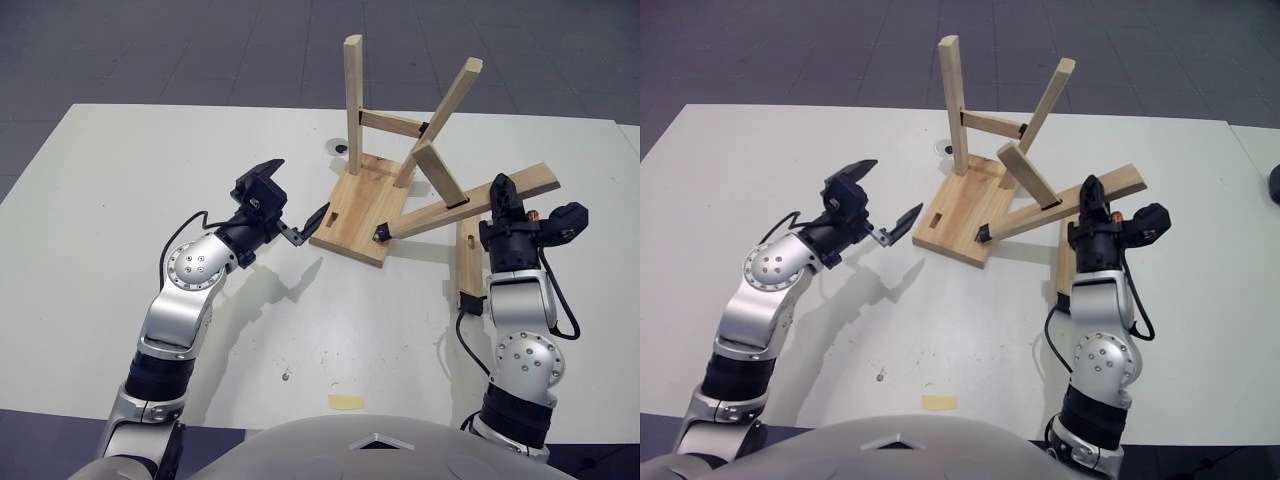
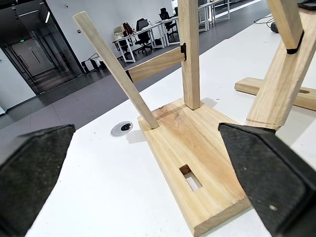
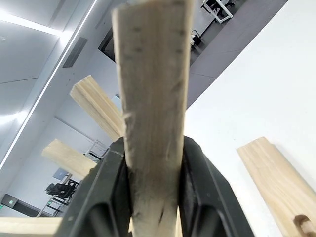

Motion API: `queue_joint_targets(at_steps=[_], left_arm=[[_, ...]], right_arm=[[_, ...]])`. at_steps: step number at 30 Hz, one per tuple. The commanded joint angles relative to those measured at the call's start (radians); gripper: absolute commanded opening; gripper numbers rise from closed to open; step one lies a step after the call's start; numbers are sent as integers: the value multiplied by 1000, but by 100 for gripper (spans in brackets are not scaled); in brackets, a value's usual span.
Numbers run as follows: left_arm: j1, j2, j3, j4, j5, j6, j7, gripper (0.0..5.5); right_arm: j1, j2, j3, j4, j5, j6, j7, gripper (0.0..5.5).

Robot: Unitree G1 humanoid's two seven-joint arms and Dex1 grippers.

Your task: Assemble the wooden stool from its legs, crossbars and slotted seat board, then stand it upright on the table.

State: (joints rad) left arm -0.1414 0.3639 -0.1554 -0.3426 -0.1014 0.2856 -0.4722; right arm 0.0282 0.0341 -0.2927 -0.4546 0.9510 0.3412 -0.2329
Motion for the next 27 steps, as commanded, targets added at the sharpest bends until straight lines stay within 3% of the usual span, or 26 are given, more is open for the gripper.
queue_joint_targets(at_steps=[1,7,12,19,27], left_arm=[[5,-4,-5,2,15,-3,9,540],[-1,5,-15,17,28,-14,8,540],[-3,0,-25,18,46,-23,9,540],[-15,-2,-27,37,59,-32,10,540],[-7,-18,-48,29,81,-45,20,540]], right_arm=[[24,2,16,40,-147,-5,-78,101],[27,-85,38,22,-402,-12,-139,103],[-43,-169,97,12,-540,-39,-60,103],[-64,-233,66,94,-416,44,157,101],[-113,-245,54,45,-169,226,241,101]])
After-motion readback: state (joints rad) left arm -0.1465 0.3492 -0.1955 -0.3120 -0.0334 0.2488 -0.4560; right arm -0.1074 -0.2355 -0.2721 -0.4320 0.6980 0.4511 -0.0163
